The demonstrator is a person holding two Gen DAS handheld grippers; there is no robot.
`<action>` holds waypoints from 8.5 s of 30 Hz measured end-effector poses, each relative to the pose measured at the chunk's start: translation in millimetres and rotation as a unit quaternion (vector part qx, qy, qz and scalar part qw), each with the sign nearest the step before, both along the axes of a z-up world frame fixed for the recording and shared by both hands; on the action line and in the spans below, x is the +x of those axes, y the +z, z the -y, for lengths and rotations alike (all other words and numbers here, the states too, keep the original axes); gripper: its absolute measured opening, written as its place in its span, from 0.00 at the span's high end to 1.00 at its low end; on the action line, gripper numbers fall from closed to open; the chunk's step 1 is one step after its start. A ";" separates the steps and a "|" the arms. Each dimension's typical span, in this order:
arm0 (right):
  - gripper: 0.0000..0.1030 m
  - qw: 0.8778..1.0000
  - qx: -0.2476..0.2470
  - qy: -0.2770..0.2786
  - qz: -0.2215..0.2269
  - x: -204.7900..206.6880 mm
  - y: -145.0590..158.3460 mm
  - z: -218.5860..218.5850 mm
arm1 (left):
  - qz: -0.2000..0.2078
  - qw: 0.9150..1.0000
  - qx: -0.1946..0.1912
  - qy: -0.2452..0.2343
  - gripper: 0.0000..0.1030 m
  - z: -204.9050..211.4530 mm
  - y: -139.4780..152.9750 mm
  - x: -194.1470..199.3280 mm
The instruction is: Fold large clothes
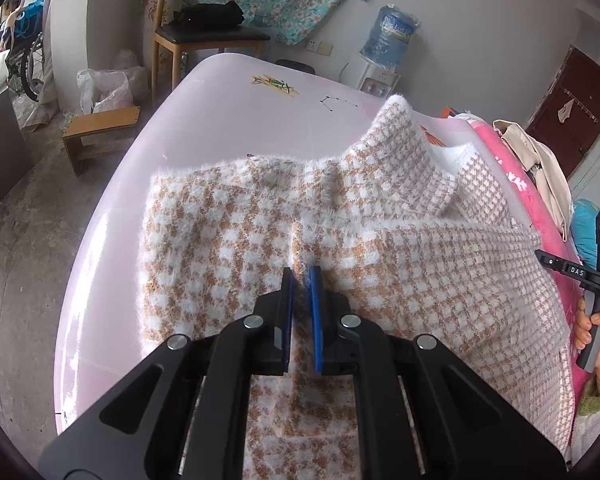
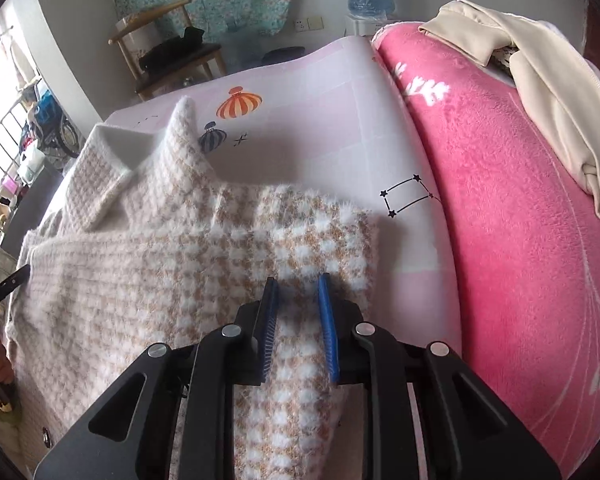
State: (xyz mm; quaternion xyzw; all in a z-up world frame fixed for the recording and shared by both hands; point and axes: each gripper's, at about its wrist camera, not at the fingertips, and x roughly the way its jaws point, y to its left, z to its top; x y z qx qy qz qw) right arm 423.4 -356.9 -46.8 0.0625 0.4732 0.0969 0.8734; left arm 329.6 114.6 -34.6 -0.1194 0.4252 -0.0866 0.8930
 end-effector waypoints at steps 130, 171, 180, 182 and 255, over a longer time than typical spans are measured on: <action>0.06 0.995 -0.073 0.042 -0.046 -315.9 -29.1 -129.4 | -0.071 0.985 0.156 0.009 0.07 86.0 -24.0 -258.7; 0.06 0.995 -0.095 0.014 -0.027 -340.9 -36.2 -101.0 | -0.058 0.991 0.119 -0.011 0.07 62.0 -4.7 -275.6; 0.06 0.995 -0.094 0.014 -0.025 -342.0 -37.0 -101.2 | -0.046 0.996 0.075 -0.021 0.08 23.6 12.4 -332.9; 0.06 0.995 -0.094 0.014 -0.025 -341.9 -37.0 -101.3 | -0.054 0.997 0.056 -0.022 0.08 17.6 10.7 -347.1; 0.91 0.984 0.132 -0.021 -0.119 -443.2 -6.4 -15.6 | -0.057 0.993 -0.085 -0.051 0.90 -1.6 12.6 -412.9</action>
